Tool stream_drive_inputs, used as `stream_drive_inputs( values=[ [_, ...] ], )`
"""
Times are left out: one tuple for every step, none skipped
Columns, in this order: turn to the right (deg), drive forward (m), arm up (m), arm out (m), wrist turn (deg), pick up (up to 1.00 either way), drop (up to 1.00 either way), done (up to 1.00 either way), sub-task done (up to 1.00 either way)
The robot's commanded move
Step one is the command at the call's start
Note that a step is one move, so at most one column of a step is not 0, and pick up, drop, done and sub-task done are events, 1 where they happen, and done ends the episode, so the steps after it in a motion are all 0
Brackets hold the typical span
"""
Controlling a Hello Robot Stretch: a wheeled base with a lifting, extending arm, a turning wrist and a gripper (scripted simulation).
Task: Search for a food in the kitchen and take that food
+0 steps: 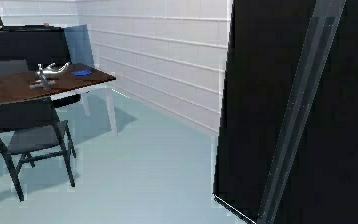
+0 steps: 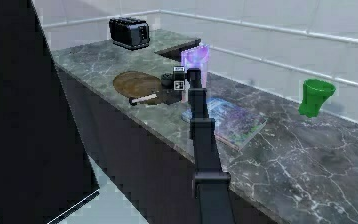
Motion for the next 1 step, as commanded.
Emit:
stream_drive_inputs(
  values=[
    [0.0,0.00,0.00,0.00,0.0,1.00,0.00,0.00,0.00]
  ],
)
